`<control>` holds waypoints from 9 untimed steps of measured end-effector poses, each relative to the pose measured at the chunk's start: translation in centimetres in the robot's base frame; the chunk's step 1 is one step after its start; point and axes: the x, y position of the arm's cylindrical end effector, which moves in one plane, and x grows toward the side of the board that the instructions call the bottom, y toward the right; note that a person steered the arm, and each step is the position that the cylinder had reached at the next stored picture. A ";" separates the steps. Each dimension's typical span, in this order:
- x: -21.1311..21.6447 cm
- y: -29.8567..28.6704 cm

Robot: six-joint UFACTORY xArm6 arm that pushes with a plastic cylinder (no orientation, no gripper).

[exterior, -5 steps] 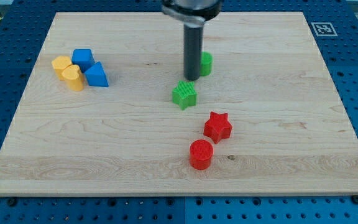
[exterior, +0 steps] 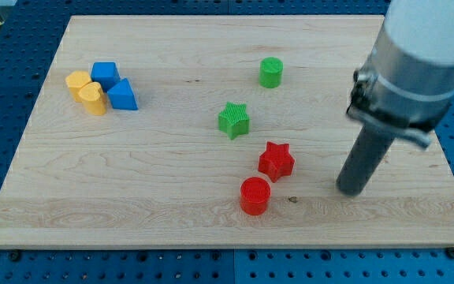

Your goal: Put the red star parallel to green star

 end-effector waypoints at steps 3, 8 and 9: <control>4.7 -16.4; -3.8 -18.4; -4.3 -16.3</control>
